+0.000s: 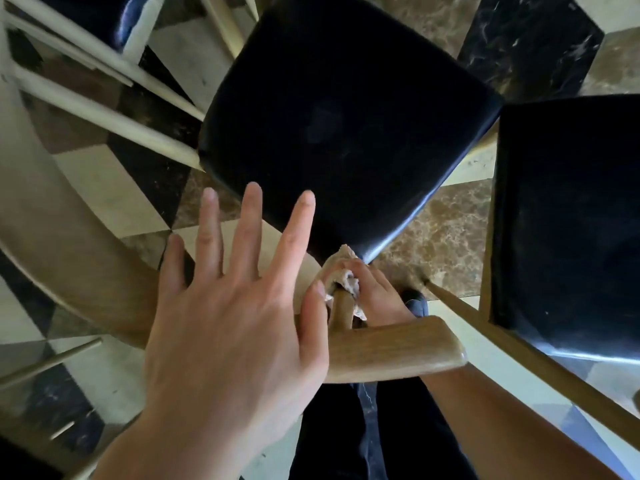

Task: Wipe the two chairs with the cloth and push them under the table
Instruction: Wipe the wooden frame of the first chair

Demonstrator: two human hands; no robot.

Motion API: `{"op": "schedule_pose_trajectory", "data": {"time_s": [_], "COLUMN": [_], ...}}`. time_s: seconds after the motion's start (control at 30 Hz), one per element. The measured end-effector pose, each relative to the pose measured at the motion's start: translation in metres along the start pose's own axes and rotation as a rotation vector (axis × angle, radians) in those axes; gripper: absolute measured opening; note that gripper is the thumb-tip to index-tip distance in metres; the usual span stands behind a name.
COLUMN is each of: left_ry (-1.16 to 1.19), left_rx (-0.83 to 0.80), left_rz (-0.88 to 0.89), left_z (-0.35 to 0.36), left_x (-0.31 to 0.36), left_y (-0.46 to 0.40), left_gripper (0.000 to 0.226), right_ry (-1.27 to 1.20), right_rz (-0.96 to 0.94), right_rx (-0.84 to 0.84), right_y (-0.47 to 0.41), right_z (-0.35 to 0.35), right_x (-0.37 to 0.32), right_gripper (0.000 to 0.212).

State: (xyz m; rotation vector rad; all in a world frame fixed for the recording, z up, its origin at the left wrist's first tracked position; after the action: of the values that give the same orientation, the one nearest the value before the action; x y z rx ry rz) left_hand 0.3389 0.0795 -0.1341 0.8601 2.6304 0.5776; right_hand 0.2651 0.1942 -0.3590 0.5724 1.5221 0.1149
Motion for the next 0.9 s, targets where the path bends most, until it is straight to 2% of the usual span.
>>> {"op": "schedule_pose_trajectory", "data": {"time_s": [0.1,0.17,0.3,0.33,0.4,0.43,0.47,0.5,0.53,0.57,0.6,0.67,0.7,0.73,0.8,0.87,0.9], "left_ry": [0.000,-0.009,-0.033,-0.037,-0.040,-0.037,-0.031,-0.027,-0.022,-0.018,-0.012,-0.005,-0.004,-0.009,-0.014,-0.009,0.004], "left_rx": [0.010,-0.006,-0.061,-0.076,-0.100,-0.112,-0.124,-0.135,-0.146,-0.155,-0.168,-0.191,-0.197,-0.208,-0.219,-0.228,-0.230], "left_rz": [-0.011,-0.020,-0.021,-0.018,-0.012,-0.010,-0.009,-0.009,-0.008,-0.008,-0.006,-0.012,-0.017,-0.021,-0.022,-0.024,-0.025], "left_z": [0.003,0.005,0.004,0.003,0.003,0.002,0.003,0.001,0.002,0.000,0.000,0.000,-0.001,-0.002,-0.004,-0.007,-0.008], "left_x": [0.002,0.002,0.002,0.002,0.002,0.001,0.001,0.001,0.001,0.001,0.002,0.003,0.002,0.002,0.002,0.003,0.003], "left_y": [-0.002,-0.002,-0.002,-0.001,-0.002,-0.002,-0.002,-0.002,-0.002,-0.002,-0.002,-0.002,-0.002,-0.002,-0.002,-0.002,-0.002], "left_gripper": [0.074,0.074,0.073,0.073,0.072,0.072,0.072,0.071,0.071,0.071,0.070,0.070,0.070,0.070,0.070,0.066,0.063], "right_ry": [-0.139,-0.192,-0.369,-0.378,-0.215,-0.072,0.022,-0.031,-0.122,-0.235,-0.122,-0.187,-0.196,-0.235,-0.578,-1.112,-1.299], "right_rz": [-0.005,0.072,0.179,0.148,-0.014,-0.097,-0.184,-0.158,-0.039,0.014,-0.036,0.108,0.117,0.111,0.206,0.293,0.311], "right_rx": [-0.002,0.021,0.058,0.046,0.016,0.039,0.004,-0.095,-0.161,-0.243,-0.273,-0.405,-0.396,-0.322,-0.118,0.086,0.195], "right_y": [-0.011,-0.009,0.011,0.018,0.031,0.034,0.036,0.032,0.024,0.012,0.006,-0.002,-0.007,-0.010,-0.015,-0.019,-0.022], "right_z": [0.000,-0.004,-0.001,-0.001,-0.005,-0.010,-0.014,-0.016,-0.023,-0.024,-0.024,-0.025,-0.024,-0.026,-0.039,-0.054,-0.061], "right_x": [0.001,-0.009,-0.031,-0.042,-0.068,-0.082,-0.089,-0.095,-0.103,-0.109,-0.110,-0.106,-0.100,-0.098,-0.094,-0.086,-0.082], "right_gripper": [0.052,0.050,0.039,0.035,0.019,0.020,0.026,0.022,0.017,0.028,0.040,0.039,0.036,0.041,0.070,0.082,0.084]}}
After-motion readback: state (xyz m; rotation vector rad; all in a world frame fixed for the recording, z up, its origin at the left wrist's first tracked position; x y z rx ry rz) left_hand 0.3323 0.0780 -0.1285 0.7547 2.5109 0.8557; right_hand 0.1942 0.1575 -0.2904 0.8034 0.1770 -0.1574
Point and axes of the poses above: each hand's wrist, its own y-axis away from the middle knuckle, its own z-axis out of the palm, x = y × z, the point moved 2 cm from there along -y, towards the middle knuckle, and after that the axes turned 12 degrees about -z, right-handed, at the moved point
